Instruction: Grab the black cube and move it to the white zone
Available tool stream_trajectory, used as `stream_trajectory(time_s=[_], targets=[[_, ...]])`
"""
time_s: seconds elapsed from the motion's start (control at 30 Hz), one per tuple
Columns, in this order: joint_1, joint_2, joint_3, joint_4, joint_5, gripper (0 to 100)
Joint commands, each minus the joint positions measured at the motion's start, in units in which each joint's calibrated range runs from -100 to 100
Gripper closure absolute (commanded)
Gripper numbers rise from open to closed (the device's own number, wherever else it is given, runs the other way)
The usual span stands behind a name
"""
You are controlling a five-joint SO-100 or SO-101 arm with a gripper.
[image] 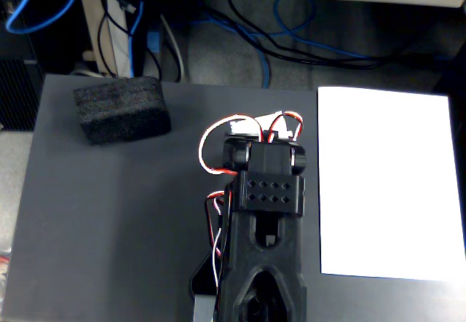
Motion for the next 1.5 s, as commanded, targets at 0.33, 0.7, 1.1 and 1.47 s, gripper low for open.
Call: stream_trajectory(time_s=[0.33,0.7,1.1,1.47], targets=[[0.5,0.2,0.0,-0.4,0.3,99],[-0.2,1.3,-21.7,7.0,0.0,98],[-22.4,31.4,-76.5,25.9,-0.6,98],[-39.9,58.7,-71.5,21.9,1.2,98]])
